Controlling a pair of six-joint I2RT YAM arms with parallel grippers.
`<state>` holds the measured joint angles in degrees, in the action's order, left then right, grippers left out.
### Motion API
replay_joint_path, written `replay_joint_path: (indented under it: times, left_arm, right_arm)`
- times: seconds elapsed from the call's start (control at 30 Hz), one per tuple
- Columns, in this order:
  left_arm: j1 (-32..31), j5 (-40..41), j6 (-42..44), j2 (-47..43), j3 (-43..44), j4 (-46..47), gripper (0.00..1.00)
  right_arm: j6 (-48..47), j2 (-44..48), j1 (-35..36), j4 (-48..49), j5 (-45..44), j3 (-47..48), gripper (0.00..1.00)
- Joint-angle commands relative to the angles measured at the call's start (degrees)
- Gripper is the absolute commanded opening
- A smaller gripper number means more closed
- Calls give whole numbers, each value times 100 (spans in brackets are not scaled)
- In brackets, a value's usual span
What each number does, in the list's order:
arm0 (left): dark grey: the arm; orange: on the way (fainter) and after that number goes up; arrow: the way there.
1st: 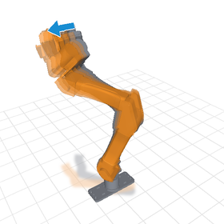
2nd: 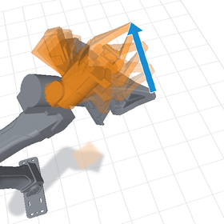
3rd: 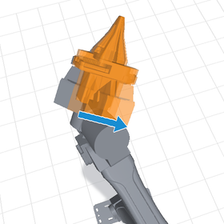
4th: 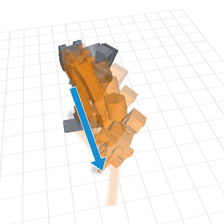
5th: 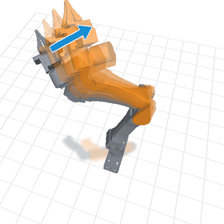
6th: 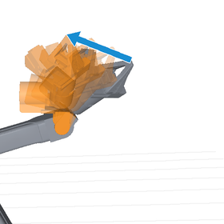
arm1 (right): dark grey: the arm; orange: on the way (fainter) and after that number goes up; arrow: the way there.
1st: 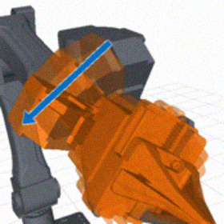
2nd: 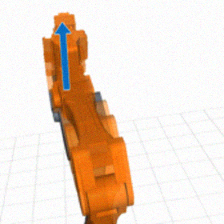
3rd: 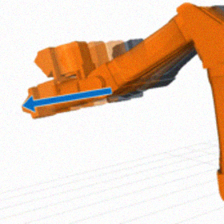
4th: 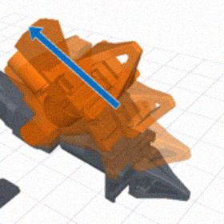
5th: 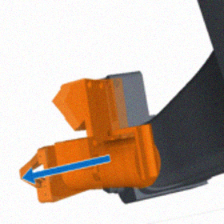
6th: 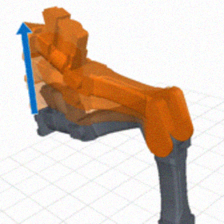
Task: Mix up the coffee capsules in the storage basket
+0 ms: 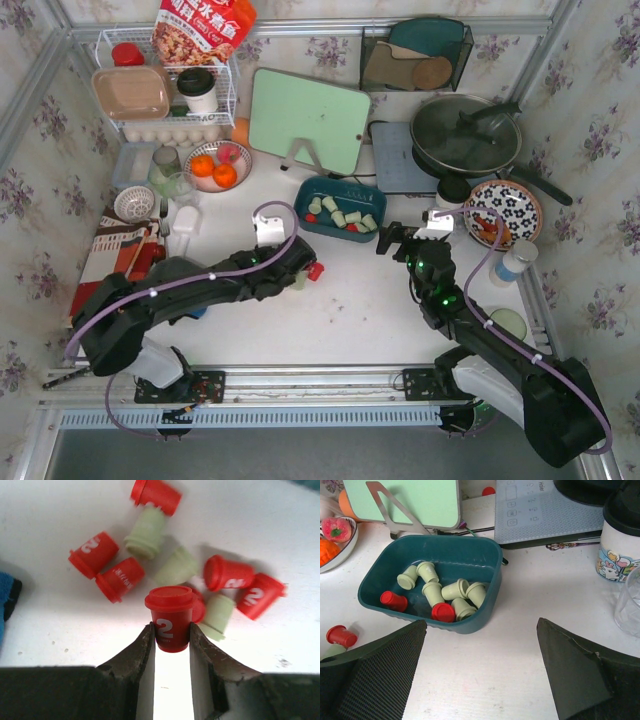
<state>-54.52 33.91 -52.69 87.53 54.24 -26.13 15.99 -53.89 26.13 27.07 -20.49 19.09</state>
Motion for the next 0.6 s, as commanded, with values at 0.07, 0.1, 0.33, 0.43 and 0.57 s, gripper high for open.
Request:
replay_joint_path:
  times: [0.07,0.1,0.33,0.43,0.57]
  left_arm:
    - [-15,-170,1783,-242,731,612,24]
    - [-10,-246,2089,-111,996,733,24]
    - [297,-1061,3765,1482,3126,871,24]
    - [580,-1601,3723,2236,3841,770,26]
    - [898,-2183,3567,2995,4486,766,28]
  right_arm:
    - [36,-24,1,169,-23,46,100]
    - [36,-37,-1,173,-25,48,100]
    - [140,-168,-3,255,-345,-4,100]
    - [436,-233,-11,139,-619,10,100]
    - [577,-279,-18,152,-721,2,100]
